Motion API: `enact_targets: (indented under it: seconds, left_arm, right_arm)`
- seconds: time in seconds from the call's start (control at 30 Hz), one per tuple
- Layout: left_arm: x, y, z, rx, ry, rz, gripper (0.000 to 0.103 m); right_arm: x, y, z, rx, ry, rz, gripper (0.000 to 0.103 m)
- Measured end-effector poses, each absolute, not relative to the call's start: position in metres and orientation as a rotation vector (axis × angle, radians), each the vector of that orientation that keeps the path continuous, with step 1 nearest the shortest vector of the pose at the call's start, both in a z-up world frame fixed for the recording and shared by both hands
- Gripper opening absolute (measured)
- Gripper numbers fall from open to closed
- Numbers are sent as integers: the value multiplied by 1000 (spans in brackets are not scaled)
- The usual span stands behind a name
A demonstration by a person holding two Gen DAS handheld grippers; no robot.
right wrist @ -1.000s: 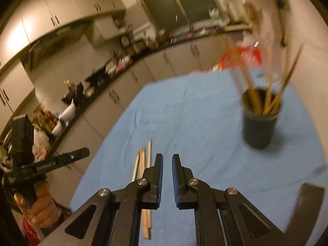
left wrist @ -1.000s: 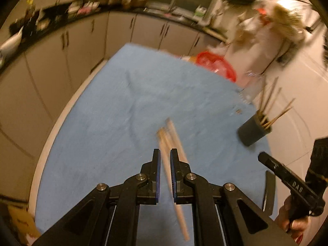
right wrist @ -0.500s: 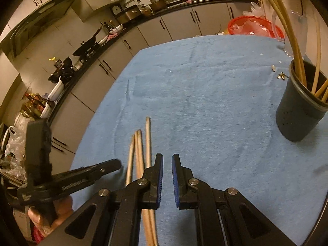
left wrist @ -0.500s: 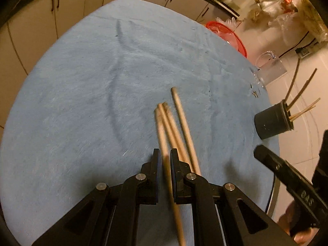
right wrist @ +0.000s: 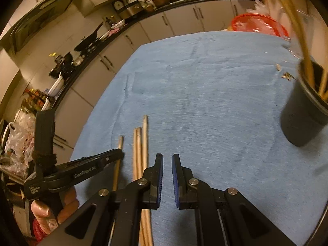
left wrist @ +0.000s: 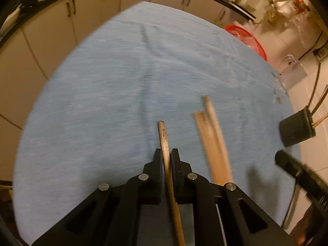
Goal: Organize utensils
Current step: 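Grasp another chopstick from the pile with the left tool while the right tool grasps one, then lift the held chopsticks upright and carry both tools toward the holder cup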
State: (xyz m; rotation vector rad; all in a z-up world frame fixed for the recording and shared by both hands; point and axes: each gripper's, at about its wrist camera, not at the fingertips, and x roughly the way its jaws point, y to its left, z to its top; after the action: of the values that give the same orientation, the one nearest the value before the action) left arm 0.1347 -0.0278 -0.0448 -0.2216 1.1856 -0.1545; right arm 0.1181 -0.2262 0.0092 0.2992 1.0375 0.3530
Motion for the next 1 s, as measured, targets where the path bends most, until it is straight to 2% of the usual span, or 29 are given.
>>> enact_targets:
  seconds: [0.17, 0.37, 0.73, 1.0]
  left_arm:
    - [125, 3, -47, -267, 1187, -149, 10]
    - [124, 2, -48, -253, 1181, -158, 10]
    - [116, 15, -47, -257, 1169, -175, 10]
    - [117, 11, -45, -240, 1170, -159, 10]
  right_arm:
    - [142, -190, 9, 275, 1054, 450, 10]
    - [176, -148, -8, 229, 1108, 464, 10]
    - [199, -150, -38, 213, 1193, 388, 10]
    - [192, -116, -31, -86, 1179, 313, 9]
